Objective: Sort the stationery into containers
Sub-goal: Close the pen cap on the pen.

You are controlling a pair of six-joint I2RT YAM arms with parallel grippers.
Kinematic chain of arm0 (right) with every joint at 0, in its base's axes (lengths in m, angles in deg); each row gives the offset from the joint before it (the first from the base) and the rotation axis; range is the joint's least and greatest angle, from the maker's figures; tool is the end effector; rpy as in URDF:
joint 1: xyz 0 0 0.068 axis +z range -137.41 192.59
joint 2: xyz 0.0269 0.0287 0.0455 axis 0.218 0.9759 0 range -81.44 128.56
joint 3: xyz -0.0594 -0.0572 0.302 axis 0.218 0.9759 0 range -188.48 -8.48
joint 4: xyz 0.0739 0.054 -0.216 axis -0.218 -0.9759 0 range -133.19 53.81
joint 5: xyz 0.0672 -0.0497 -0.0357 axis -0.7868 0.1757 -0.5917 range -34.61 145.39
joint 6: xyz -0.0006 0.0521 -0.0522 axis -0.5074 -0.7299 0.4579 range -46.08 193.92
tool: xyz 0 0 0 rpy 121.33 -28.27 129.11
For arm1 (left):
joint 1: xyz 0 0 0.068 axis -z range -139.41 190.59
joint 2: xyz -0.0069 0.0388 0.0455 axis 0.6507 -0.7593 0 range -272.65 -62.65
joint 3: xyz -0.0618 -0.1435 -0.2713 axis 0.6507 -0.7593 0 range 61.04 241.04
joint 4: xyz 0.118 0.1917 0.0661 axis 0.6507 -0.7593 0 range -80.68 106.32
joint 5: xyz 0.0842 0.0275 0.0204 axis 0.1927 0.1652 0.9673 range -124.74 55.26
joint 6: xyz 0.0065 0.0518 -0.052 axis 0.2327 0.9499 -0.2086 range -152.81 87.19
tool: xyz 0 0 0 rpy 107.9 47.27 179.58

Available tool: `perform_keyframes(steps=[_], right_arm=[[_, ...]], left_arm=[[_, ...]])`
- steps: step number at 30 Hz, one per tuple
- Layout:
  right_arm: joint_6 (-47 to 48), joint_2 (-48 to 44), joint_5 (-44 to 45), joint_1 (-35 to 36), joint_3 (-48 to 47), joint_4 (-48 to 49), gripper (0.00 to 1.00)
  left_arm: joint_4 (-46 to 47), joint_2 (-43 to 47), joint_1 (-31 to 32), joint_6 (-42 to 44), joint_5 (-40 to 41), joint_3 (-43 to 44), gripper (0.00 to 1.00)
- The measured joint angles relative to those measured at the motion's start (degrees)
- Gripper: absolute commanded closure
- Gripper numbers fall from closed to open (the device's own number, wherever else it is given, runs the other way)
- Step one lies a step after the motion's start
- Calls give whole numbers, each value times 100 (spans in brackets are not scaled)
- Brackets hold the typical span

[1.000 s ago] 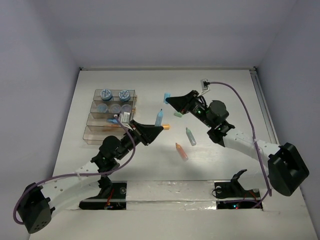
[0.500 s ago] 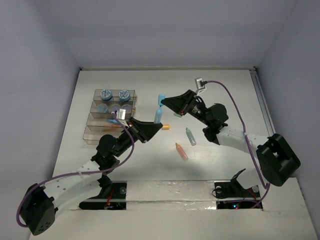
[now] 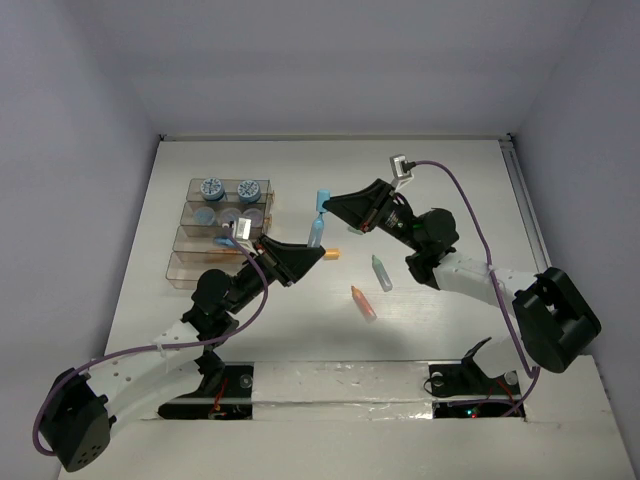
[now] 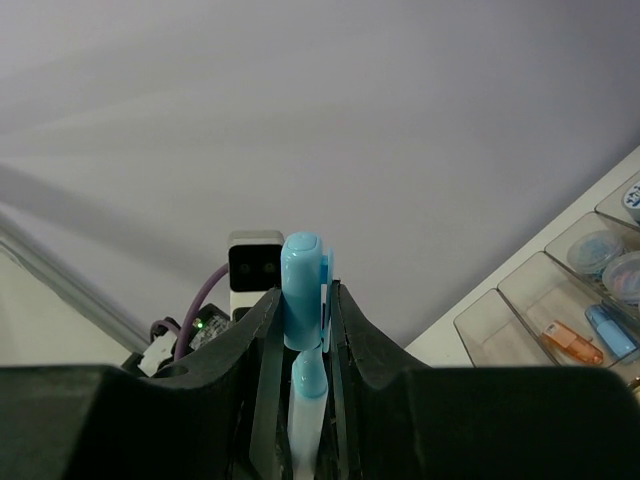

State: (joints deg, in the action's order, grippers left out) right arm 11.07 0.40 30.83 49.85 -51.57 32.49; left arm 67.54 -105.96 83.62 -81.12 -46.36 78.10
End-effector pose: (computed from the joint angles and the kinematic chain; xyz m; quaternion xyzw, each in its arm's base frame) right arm 0.2196 0.1993 0.3923 -0.0712 0.5176 0.7169 0.4616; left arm 0.0938 -0.1044 0.3380 0.0606 0.5381 -0.6381 0.5474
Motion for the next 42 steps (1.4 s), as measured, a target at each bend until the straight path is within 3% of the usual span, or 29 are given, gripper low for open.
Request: perform_keyframes(steps=[42], right_arm=[[-188,334,249,407,245,748,100]], left_arm=[[66,111,-85,417,129,17,100]])
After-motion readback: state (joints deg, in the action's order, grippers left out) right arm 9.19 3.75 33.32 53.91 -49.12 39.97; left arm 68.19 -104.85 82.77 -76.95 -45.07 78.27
